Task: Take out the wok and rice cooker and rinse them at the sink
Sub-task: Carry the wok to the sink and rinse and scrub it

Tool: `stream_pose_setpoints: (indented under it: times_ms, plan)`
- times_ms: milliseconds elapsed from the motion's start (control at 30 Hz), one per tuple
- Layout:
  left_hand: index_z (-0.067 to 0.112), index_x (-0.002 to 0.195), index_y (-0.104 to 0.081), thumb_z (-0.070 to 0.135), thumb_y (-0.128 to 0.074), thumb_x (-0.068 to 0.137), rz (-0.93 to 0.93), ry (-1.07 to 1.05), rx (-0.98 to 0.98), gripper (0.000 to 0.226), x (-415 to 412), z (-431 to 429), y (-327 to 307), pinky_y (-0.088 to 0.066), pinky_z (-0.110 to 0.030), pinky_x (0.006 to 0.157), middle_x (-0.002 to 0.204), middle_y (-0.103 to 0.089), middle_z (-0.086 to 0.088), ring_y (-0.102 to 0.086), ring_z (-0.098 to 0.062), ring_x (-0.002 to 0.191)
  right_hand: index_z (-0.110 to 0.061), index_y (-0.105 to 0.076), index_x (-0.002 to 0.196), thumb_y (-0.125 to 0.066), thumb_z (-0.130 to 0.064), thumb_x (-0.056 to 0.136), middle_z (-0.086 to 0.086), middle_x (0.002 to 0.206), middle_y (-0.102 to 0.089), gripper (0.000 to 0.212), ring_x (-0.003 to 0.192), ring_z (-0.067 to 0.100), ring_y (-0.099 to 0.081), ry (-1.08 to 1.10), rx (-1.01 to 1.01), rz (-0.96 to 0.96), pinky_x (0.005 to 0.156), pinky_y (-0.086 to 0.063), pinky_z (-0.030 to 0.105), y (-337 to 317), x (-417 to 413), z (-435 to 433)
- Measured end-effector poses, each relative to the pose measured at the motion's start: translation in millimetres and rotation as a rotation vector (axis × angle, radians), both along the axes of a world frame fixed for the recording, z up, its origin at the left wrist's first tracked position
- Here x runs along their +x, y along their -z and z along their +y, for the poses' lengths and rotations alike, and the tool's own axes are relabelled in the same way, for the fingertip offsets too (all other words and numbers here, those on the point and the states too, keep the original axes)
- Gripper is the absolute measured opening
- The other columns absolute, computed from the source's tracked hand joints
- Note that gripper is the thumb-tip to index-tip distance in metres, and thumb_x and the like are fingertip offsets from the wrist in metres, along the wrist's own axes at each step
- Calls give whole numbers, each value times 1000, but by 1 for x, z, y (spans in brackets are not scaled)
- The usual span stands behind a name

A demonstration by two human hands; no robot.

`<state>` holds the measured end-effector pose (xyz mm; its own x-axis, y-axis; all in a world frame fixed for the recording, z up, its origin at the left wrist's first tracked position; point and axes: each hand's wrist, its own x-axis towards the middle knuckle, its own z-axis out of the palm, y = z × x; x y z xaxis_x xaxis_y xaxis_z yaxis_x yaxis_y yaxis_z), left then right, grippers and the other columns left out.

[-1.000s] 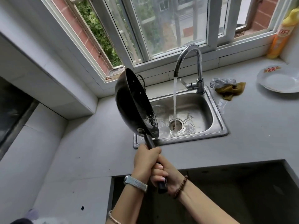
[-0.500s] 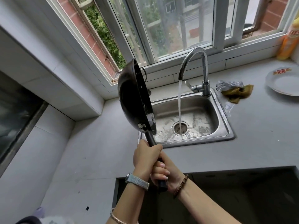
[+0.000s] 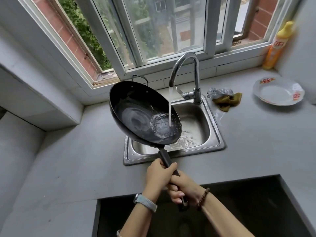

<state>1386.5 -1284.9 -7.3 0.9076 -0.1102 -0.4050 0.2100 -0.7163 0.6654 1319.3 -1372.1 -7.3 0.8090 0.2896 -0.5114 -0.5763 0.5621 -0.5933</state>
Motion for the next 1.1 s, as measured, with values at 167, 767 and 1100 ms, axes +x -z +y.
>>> stream_pose_setpoints:
  times_ms: [167, 767, 1100]
  plan:
    - [21, 70, -54, 44, -72, 69, -13, 17, -68, 29, 9, -15, 16, -50, -33, 71, 70, -64, 6, -62, -17, 72, -6, -41, 76, -33, 6, 90, 4, 48, -36, 20, 29, 9, -31, 10, -157, -33, 35, -34, 19, 17, 10, -15]
    - [4, 88, -63, 27, -77, 71, 173, -34, -408, 32, 68, -61, 37, -51, -28, 69, 78, -67, -2, -62, -11, 72, -7, -48, 94, -51, -8, 87, 7, 50, -45, 8, 35, 19, -42, -67, -879, -226, 37, -39, 26, 42, 70, -66]
    - [10, 85, -59, 25, -76, 71, 205, -20, -467, 26, 65, -78, 41, -55, -34, 74, 76, -66, -2, -65, -16, 73, -3, -46, 96, -47, -2, 89, 3, 43, -38, 8, 32, 18, -37, -39, -751, -201, 37, -35, 23, 44, 68, -83]
